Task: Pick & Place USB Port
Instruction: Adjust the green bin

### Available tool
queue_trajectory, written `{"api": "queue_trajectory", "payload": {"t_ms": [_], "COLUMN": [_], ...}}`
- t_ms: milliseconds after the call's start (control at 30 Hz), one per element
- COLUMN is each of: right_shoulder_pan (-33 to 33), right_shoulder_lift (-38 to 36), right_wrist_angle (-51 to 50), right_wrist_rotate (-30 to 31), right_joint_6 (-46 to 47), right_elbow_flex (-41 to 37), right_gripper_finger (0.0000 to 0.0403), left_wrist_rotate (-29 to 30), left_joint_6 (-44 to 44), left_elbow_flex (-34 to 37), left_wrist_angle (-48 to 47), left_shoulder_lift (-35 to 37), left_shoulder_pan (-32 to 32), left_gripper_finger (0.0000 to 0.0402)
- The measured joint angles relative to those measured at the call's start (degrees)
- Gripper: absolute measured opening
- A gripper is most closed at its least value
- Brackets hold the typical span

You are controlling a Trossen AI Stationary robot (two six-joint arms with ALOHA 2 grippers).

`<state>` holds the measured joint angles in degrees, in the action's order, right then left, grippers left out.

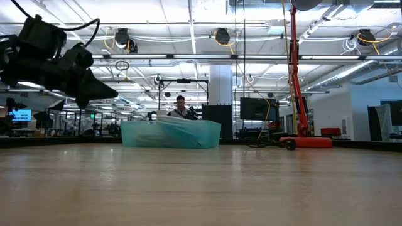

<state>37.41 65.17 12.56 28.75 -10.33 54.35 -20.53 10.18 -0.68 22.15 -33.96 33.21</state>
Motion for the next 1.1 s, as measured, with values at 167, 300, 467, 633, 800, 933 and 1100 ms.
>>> {"api": "queue_trajectory", "payload": {"t_ms": [167,300,467,633,800,933,1100], "right_shoulder_pan": [-0.04,-0.04,-0.04,-0.04,-0.04,-0.04,-0.04], "right_shoulder_lift": [0.00,0.00,0.00,0.00,0.00,0.00,0.00], "right_wrist_angle": [0.02,0.04,0.04,0.04,0.04,0.04,0.04], "right_wrist_rotate": [0.00,0.00,0.00,0.00,0.00,0.00,0.00], "right_joint_6": [-0.03,-0.44,-0.44,-0.44,-0.44,-0.44,-0.44], "right_elbow_flex": [0.00,0.00,0.00,0.00,0.00,0.00,0.00], "right_gripper_finger": [0.0000,0.0000,0.0000,0.0000,0.0000,0.0000,0.0000], "left_wrist_rotate": [2.58,4.92,9.83,11.76,15.07,16.21,22.03], "left_joint_6": [-1.01,-2.90,-5.43,-5.97,-6.85,-6.95,-8.70], "left_elbow_flex": [-0.20,-0.25,-0.25,-0.25,-0.25,-0.25,-0.66], "left_wrist_angle": [-0.54,0.09,0.64,-2.95,-12.49,-14.29,-14.91], "left_shoulder_lift": [0.49,3.01,8.26,14.81,21.08,25.61,31.21], "left_shoulder_pan": [-5.30,-10.59,-16.28,-19.57,-21.98,-24.15,-27.16], "left_gripper_finger": [0.0001,0.0001,0.0000,0.0000,0.0000,0.0000,0.0000]}}
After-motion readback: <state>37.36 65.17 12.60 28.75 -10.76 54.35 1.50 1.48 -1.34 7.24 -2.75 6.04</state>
